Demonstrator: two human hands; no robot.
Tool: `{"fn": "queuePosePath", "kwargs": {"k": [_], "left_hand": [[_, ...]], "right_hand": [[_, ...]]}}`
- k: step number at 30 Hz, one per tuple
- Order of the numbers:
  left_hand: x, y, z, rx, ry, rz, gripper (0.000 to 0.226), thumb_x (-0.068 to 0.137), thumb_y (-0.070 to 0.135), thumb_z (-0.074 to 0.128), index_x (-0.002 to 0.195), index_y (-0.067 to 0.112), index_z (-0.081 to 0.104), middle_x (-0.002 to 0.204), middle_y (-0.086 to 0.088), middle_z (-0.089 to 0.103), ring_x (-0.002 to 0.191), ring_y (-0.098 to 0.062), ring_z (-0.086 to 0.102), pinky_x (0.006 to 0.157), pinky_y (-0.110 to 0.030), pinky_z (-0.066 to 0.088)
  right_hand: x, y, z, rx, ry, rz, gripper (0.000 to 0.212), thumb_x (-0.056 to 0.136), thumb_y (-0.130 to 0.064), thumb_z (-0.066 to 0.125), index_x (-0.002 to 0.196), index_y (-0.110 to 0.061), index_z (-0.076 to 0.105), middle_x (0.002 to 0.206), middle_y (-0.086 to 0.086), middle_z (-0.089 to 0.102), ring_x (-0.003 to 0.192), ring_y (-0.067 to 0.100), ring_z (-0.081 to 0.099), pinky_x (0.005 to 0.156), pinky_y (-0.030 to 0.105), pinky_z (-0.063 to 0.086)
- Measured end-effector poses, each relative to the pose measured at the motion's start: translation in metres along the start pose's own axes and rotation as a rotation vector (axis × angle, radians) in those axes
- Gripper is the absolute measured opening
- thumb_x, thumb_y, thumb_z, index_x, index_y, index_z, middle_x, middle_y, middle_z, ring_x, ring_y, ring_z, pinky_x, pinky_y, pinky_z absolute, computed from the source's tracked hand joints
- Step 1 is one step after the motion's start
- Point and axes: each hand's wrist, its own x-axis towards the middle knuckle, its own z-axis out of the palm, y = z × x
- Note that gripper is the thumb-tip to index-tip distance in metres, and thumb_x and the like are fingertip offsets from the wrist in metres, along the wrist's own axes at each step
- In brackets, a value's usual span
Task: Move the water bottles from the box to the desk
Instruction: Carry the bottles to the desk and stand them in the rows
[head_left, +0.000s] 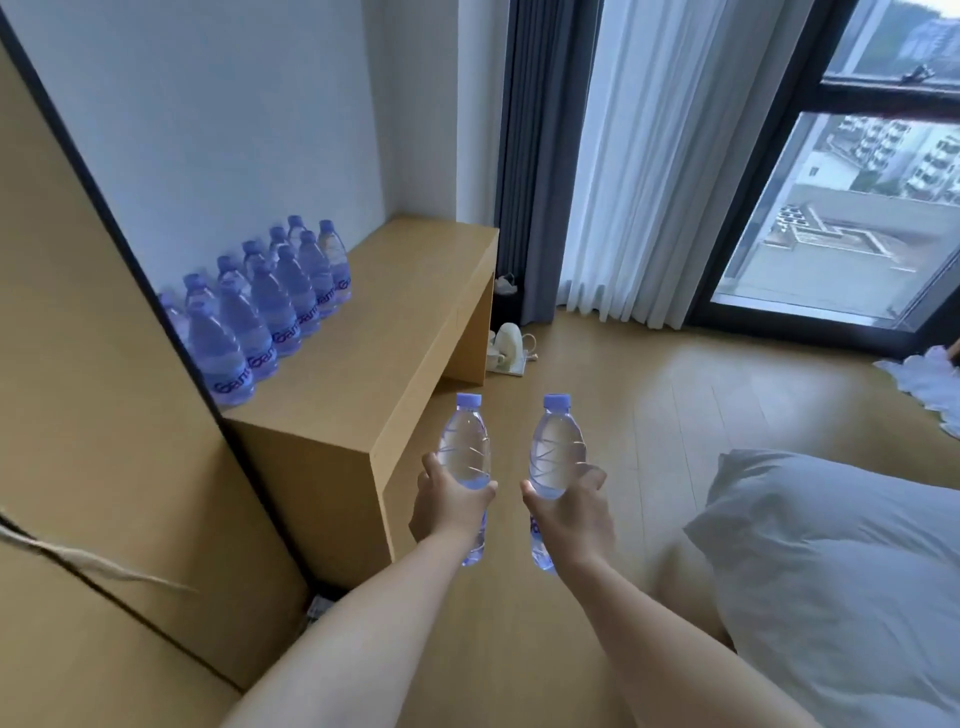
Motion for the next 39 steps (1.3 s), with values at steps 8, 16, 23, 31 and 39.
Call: {"fn": "queuePosePath", "kwargs": {"k": [8,16,23,31,39], "left_hand": [[0.143,0.078,0.010,0.038,-0.011,0.015,0.071,0.071,0.050,0.072,0.124,0.024,0.032,0.119,0.004,0.055,0.095,-0.025,0.059,0.071,-0.031,0.039],[0.267,0.110,0.047,0.008,0.062,-0.087,0.072,0.069,0.052,0.072,0.122,0.024,0.032,0.119,0.005,0.054,0.088,-0.022,0.054,0.070,-0.031,0.040],[0.364,0.147,0.076,-0.054,0.189,-0.212,0.075,0.067,0.053,0.072,0.125,0.027,0.031,0.115,0.007,0.054,0.090,-0.020,0.057,0.070,-0.031,0.042],[0.439,0.180,0.074,-0.178,0.299,-0.313,0.079,0.065,0.051,0.075,0.126,0.029,0.031,0.111,0.009,0.056,0.090,-0.020,0.055,0.076,-0.031,0.044],[0.514,0.181,0.056,-0.494,0.257,-0.362,0.074,0.068,0.049,0.079,0.121,0.018,0.038,0.118,-0.002,0.057,0.099,-0.019,0.056,0.075,-0.029,0.042]], "right_hand": [[0.132,-0.075,0.035,0.036,-0.003,0.009,0.065,0.080,-0.054,0.067,0.120,-0.013,0.035,0.117,0.007,0.058,0.103,0.031,0.059,0.073,0.034,0.043],[0.265,-0.115,0.087,0.005,-0.083,-0.087,0.062,0.081,-0.052,0.068,0.117,-0.012,0.039,0.116,0.003,0.054,0.100,0.027,0.059,0.073,0.034,0.047],[0.390,-0.160,0.124,0.040,-0.279,-0.185,0.053,0.075,-0.050,0.070,0.107,-0.022,0.039,0.095,-0.009,0.055,0.080,0.014,0.057,0.066,0.031,0.047],[0.483,-0.225,0.166,0.043,-0.502,-0.301,0.050,0.071,-0.050,0.070,0.095,-0.022,0.037,0.090,-0.008,0.054,0.074,0.005,0.053,0.054,0.025,0.038],[0.538,-0.274,0.231,0.108,-0.694,-0.282,0.060,0.070,-0.049,0.074,0.103,-0.017,0.037,0.091,-0.001,0.056,0.077,0.011,0.060,0.057,0.028,0.046]]}}
